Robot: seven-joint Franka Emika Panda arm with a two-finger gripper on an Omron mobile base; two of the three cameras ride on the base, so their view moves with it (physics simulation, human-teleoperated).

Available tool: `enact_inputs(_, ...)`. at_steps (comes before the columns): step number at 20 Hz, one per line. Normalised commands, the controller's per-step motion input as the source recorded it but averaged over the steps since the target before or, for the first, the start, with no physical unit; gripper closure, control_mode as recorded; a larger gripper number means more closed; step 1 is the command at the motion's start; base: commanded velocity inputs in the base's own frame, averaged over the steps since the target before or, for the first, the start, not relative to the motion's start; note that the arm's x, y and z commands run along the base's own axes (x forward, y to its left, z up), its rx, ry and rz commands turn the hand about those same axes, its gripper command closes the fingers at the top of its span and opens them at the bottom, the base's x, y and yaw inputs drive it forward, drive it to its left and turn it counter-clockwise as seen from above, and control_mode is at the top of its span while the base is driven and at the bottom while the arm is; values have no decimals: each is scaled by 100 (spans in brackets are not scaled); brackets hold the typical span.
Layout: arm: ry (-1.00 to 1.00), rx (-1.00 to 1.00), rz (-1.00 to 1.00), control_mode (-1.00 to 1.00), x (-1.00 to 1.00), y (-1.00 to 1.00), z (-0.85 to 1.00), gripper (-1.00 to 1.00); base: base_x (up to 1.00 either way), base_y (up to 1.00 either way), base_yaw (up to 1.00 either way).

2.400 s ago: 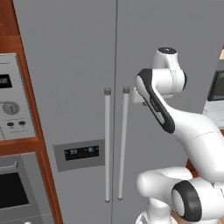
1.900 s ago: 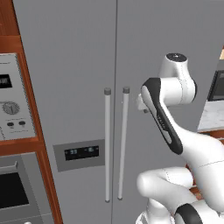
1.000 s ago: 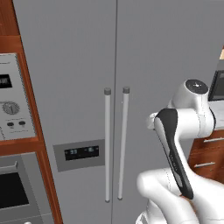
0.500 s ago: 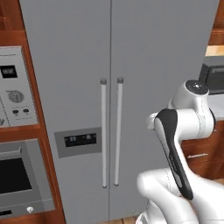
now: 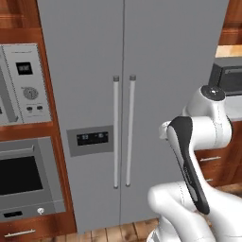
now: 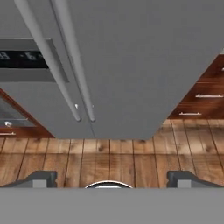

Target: Retrieve the peach and pear from the fridge and place them into the bowl on the dining table.

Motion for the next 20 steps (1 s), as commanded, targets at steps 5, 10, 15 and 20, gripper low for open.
enact_inputs(5,0,0,0,100,0,0,0,-100,-42,53,0)
enact_inputs(10,0,0,0,100,0,0,0,-100,-16,44,0)
enact_inputs(15,0,0,0,100,0,0,0,-100,-3,35,0)
enact_inputs(20,0,0,0,-100,-8,0,-6,-100,-14,6,0)
